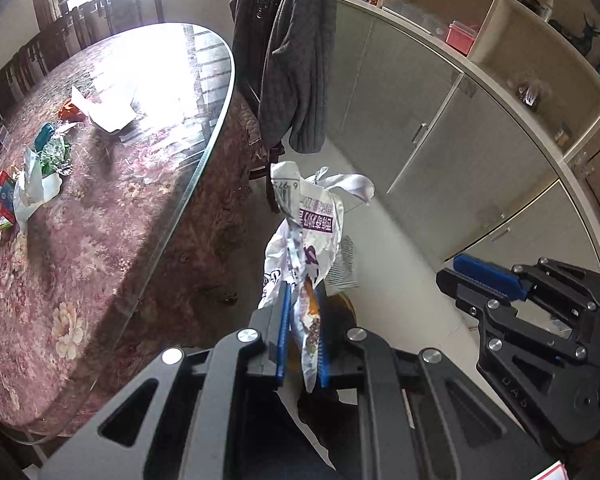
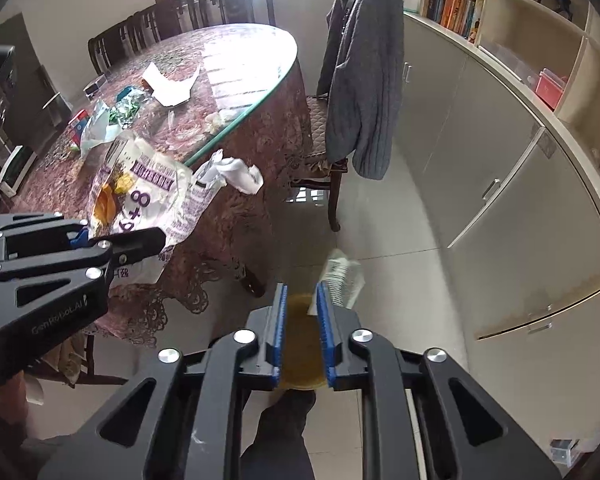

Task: Collect trash
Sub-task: 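Carry both held items over the yellow bucket on the floor, then open both tools to drop the bag and wrapper into the bucket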

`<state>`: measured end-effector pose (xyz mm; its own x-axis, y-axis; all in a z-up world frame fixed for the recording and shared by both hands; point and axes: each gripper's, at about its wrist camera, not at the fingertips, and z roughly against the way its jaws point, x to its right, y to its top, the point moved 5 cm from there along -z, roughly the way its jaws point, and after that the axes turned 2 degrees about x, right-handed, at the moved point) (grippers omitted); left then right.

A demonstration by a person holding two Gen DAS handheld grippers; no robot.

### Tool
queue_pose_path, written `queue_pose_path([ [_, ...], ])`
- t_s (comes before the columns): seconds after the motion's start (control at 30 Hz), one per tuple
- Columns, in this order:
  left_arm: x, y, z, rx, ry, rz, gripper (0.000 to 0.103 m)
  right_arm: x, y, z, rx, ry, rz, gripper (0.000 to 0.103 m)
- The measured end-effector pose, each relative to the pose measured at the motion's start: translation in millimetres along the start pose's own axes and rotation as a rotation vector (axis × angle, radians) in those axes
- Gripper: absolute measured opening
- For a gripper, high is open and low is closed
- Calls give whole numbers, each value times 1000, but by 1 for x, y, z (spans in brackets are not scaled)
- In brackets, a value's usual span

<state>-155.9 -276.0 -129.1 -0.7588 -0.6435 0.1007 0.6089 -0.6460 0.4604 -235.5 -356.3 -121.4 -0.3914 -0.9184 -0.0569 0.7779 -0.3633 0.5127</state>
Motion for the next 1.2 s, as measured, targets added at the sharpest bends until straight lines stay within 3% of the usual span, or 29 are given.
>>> queue_pose_path([
  [0.5,3,3,-3,0,-20,-5,12,9,3,4,16,-16,-29,12],
  [0.83,17,-19,-32,-151,-149,-85,13,20,5,0,6,-38,-58,12],
  [0.9,19,-22,-37,-176,-160,-95,18,22,5,0,8,-42,-65,12],
  [0.97,22,-26,-42,-200,-168,-104,37,24,6,1,10,-45,-73,12],
  [1.2,24,-33,-52,-216,-144,-112,39,31,5,1,11,-59,-92,12],
])
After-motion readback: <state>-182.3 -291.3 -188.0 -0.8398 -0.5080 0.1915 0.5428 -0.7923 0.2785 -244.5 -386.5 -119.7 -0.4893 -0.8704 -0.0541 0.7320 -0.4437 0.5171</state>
